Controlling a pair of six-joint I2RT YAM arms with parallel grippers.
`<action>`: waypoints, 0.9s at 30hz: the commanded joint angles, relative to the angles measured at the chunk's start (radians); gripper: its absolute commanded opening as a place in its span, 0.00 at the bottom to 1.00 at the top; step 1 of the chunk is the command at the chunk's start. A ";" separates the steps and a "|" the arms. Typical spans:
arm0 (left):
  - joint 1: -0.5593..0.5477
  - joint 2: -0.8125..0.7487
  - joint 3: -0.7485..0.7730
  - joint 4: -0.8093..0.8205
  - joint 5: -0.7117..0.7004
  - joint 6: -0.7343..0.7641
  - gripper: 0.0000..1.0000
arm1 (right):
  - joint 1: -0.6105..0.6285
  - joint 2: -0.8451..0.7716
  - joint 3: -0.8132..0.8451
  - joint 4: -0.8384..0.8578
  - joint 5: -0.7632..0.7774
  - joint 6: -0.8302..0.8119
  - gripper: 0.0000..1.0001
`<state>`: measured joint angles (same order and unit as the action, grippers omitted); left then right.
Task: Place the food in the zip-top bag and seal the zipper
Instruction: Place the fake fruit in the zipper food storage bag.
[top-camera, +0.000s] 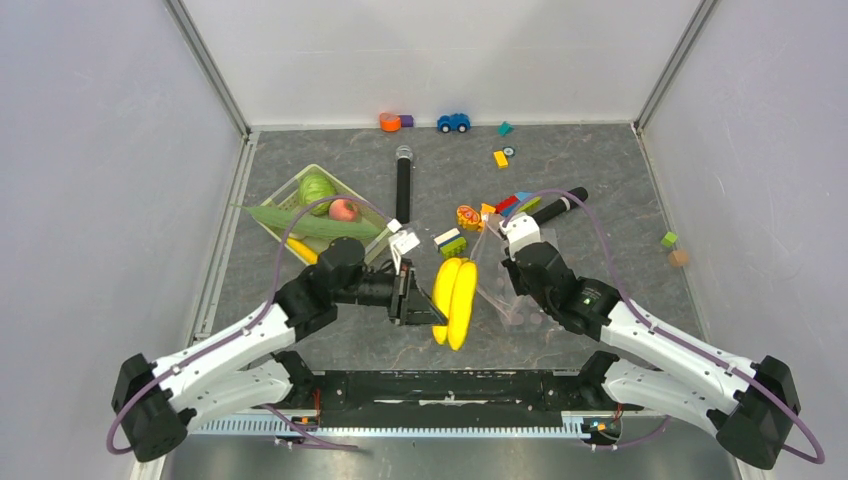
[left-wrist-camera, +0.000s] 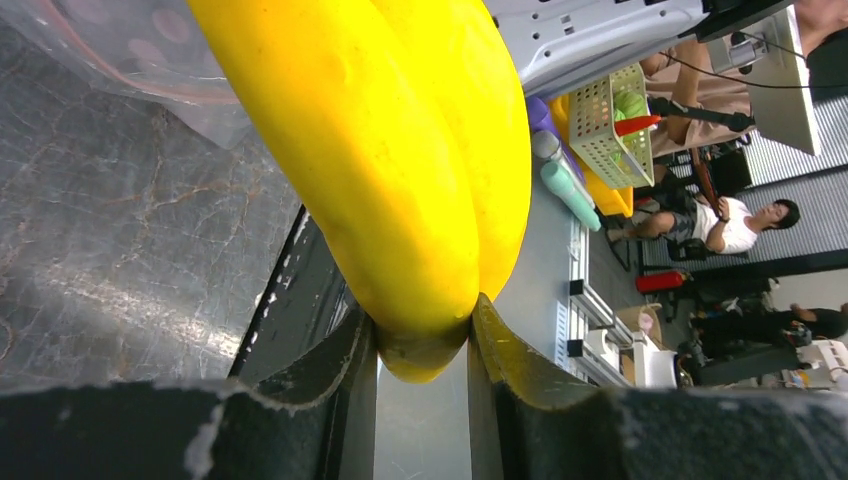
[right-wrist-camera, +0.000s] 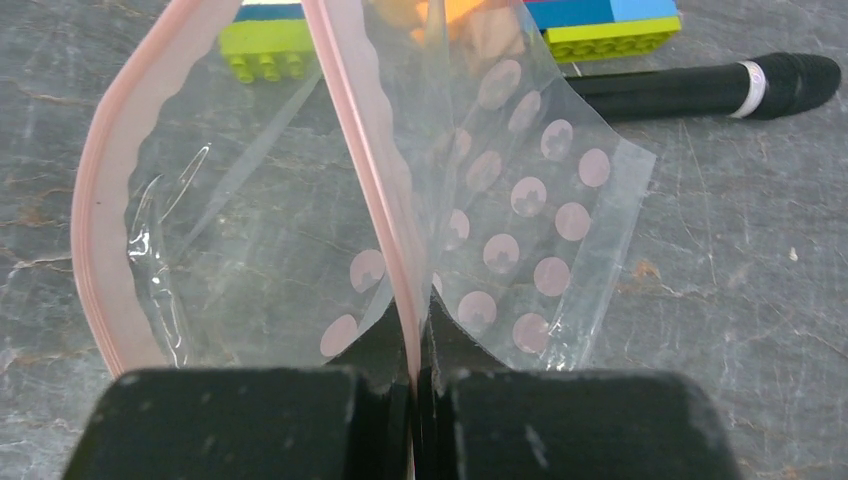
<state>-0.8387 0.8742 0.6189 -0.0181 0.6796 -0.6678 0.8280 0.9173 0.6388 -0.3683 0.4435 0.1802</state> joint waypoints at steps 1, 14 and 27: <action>-0.016 0.100 0.097 -0.023 0.068 -0.011 0.02 | -0.005 -0.022 -0.004 0.076 -0.062 -0.036 0.00; -0.048 0.318 0.199 -0.024 0.153 -0.104 0.02 | -0.004 -0.064 -0.046 0.172 -0.199 -0.103 0.00; -0.046 0.409 0.263 -0.112 -0.067 -0.209 0.02 | -0.004 -0.223 -0.126 0.302 -0.427 -0.170 0.00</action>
<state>-0.8833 1.2644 0.8257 -0.1345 0.6922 -0.8032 0.8265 0.7345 0.5312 -0.1600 0.1169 0.0471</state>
